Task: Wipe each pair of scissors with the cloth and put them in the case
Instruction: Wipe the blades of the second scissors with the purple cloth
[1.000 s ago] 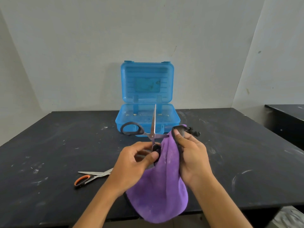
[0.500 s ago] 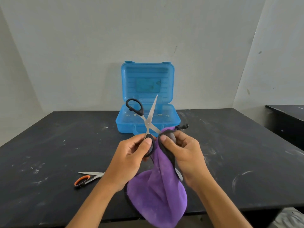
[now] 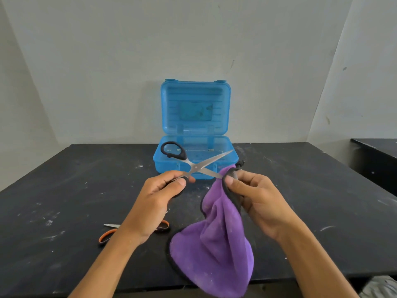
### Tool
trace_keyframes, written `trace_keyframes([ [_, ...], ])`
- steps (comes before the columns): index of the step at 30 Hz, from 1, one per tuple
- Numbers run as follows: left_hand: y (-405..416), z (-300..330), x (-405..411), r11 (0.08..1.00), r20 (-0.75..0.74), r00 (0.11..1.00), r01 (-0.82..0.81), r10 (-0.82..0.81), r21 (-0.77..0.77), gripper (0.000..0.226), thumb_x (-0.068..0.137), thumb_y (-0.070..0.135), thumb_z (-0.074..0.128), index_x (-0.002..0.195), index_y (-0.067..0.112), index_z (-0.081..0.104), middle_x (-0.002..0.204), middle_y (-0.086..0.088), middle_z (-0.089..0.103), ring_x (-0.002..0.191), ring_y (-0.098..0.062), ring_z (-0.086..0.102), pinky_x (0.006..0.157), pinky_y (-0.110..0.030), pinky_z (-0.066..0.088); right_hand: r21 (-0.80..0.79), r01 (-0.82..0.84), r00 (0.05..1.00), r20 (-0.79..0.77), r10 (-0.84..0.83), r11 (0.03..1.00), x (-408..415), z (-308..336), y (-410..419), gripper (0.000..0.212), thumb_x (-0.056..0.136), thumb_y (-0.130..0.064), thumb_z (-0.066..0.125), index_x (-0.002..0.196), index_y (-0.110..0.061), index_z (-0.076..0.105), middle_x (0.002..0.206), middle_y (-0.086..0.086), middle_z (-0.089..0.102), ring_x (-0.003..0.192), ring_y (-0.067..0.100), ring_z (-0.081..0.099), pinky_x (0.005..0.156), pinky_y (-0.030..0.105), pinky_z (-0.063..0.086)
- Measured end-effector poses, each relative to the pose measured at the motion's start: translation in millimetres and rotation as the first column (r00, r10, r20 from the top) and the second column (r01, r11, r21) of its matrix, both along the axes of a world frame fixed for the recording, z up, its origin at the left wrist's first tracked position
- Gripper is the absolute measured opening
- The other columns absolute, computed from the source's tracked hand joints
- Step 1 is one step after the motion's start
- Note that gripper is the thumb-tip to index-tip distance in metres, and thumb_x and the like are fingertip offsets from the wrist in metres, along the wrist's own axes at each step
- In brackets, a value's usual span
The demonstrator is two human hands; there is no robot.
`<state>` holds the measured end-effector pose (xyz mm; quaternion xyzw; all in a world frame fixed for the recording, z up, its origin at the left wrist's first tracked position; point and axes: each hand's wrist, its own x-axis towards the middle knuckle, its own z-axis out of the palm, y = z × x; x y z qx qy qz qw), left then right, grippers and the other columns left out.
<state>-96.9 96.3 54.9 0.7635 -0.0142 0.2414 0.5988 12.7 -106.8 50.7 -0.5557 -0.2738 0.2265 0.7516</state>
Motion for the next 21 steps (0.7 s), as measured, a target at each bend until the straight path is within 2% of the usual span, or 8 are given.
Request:
trace_keyframes([
  [5,-0.1,0.9,-1.0,0.998,0.042,0.999,-0.003,0.006,-0.068,0.031,0.101,0.008,0.049,0.106,0.020,0.078,0.063,0.011,0.045,0.055,0.000,0.041,0.053,-0.008,0.035,-0.112,-0.104,0.984,0.135,0.118,0.988,-3.4,0.1,-2.9,0.014,0.087,-0.016,0.079,0.073,-0.017,0.079,0.069,-0.005,0.070,0.063,0.004,0.064,0.061,0.015,0.051],
  [8,-1.8,0.6,0.5,0.999,0.029,1.000,0.008,-0.007,-0.038,0.031,0.102,0.012,0.050,0.107,0.027,0.076,0.069,-0.008,0.044,0.062,-0.013,0.038,0.057,-0.022,0.034,-0.205,-0.106,0.965,0.216,0.151,0.973,-10.5,-5.5,3.3,0.011,0.088,-0.017,0.081,0.078,-0.018,0.083,0.072,-0.005,0.075,0.067,0.003,0.066,0.064,0.016,0.052],
  [10,-2.2,0.3,0.8,0.999,0.021,1.000,-0.001,0.002,-0.036,0.027,0.101,0.015,0.053,0.105,0.029,0.076,0.078,-0.021,0.048,0.070,-0.022,0.039,0.061,-0.031,0.034,-0.184,-0.089,0.970,0.207,0.127,0.979,-13.4,-12.4,4.9,0.014,0.090,-0.023,0.079,0.077,-0.017,0.083,0.071,-0.004,0.073,0.066,0.005,0.064,0.063,0.019,0.051],
  [11,-1.8,0.3,0.3,0.999,0.025,1.000,-0.007,0.008,-0.043,0.024,0.099,0.018,0.055,0.104,0.028,0.076,0.077,-0.020,0.048,0.069,-0.021,0.039,0.060,-0.031,0.034,-0.151,-0.074,0.980,0.173,0.100,0.986,-13.5,-14.8,4.9,0.017,0.090,-0.025,0.077,0.077,-0.015,0.082,0.071,-0.002,0.071,0.066,0.008,0.062,0.063,0.022,0.051],
  [14,1.9,0.0,-2.1,0.998,0.027,1.000,-0.009,0.011,-0.055,0.025,0.091,0.025,0.053,0.099,0.024,0.077,0.060,0.007,0.039,0.054,-0.007,0.032,0.050,-0.021,0.028,-0.029,-0.021,1.000,-0.005,0.021,0.999,-7.6,-19.1,4.6,0.029,0.088,-0.032,0.077,0.086,-0.003,0.079,0.080,0.017,0.069,0.078,0.029,0.062,0.073,0.037,0.052],
  [15,3.7,-0.2,-2.6,0.999,0.019,1.000,-0.002,0.003,-0.050,0.025,0.090,0.025,0.053,0.097,0.022,0.077,0.058,0.011,0.037,0.052,-0.007,0.029,0.048,-0.022,0.026,-0.029,-0.003,1.000,-0.007,0.002,1.000,-6.3,-18.9,5.1,0.033,0.088,-0.034,0.078,0.087,-0.001,0.079,0.082,0.019,0.070,0.080,0.031,0.062,0.074,0.038,0.053],
  [18,5.2,0.3,-3.0,0.999,-0.007,1.000,0.012,-0.012,-0.042,0.023,0.090,0.025,0.054,0.092,0.019,0.076,0.057,0.006,0.034,0.054,-0.019,0.021,0.050,-0.036,0.019,-0.109,0.052,0.989,0.146,-0.036,0.993,-6.7,-18.6,10.6,0.028,0.090,-0.037,0.077,0.087,-0.009,0.083,0.080,0.007,0.075,0.077,0.018,0.067,0.071,0.028,0.054],
  [21,1.3,4.0,-2.6,0.999,-0.014,0.999,0.029,-0.029,-0.022,0.022,0.089,0.025,0.054,0.091,0.017,0.075,0.059,0.002,0.034,0.054,-0.018,0.022,0.050,-0.036,0.018,-0.116,0.040,0.985,0.169,-0.020,0.992,-11.0,-17.9,18.9,0.026,0.090,-0.038,0.078,0.089,-0.012,0.084,0.082,0.003,0.078,0.079,0.014,0.069,0.074,0.028,0.056],
])
